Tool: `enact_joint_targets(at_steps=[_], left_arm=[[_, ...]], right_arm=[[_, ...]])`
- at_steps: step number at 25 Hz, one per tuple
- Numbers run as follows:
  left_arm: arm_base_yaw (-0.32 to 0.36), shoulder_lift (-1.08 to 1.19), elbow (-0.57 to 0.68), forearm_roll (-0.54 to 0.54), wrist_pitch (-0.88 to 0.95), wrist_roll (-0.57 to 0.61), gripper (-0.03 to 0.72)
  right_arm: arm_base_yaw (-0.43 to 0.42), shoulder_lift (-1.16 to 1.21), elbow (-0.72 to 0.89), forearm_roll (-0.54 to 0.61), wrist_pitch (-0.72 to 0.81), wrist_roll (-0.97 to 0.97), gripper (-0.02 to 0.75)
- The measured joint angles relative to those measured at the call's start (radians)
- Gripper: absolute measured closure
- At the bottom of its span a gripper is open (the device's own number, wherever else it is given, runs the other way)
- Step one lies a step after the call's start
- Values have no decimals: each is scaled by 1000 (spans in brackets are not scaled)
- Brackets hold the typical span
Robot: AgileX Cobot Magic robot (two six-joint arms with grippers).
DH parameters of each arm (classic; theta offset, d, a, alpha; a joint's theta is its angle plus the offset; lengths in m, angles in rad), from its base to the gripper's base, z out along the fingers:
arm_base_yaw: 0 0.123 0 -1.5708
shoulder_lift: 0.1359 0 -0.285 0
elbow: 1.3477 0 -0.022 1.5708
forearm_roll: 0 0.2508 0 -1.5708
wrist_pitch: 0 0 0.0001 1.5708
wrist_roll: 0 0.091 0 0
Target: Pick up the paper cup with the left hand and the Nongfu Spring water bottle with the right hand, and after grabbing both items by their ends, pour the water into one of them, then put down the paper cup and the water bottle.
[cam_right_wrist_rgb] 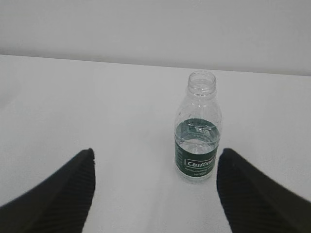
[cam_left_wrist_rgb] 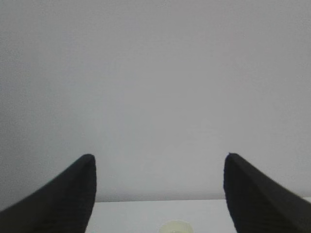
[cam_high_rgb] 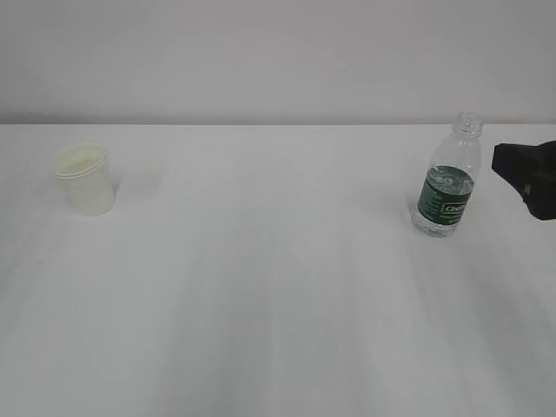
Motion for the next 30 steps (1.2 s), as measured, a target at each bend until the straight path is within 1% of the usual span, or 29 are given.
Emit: enact_joint_targets(at_steps=[7,12,21,23,27,30], left_arm=[[0,-69,-2,0,86,-2,101],[0,-84,-2,-7,118,-2,101],[0,-84,-2,-39,172,-2,101],[0,-84,-2,-53,185,-2,101],[0,-84,-2,-66,211,-2,108],[0,-104,-2,-72,230,-2,117]], right_arm=[[0,-46,66,0,18,-13,144],[0,-117,70,0,32,-53,145],[0,-238,75,-2,165,-159,147],[0,-266,81,-12,187,-177,165],[0,-320,87,-49,242,-185,228],[0,-364,87,-86,285,-187,244]])
